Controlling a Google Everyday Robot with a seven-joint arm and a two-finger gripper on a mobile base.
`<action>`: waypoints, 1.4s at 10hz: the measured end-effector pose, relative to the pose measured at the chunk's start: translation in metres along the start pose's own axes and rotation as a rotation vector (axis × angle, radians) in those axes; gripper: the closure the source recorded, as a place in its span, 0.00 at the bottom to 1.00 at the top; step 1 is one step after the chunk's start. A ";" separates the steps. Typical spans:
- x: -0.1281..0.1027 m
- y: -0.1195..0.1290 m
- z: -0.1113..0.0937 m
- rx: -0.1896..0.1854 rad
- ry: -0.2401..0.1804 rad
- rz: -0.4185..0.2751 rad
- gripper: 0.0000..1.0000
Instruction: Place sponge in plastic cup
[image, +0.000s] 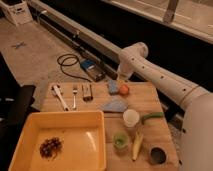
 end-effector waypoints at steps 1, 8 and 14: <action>0.000 0.000 0.000 -0.003 0.003 0.001 0.35; -0.025 0.000 0.088 -0.121 -0.022 0.225 0.35; -0.027 -0.012 0.096 -0.111 -0.223 0.454 0.35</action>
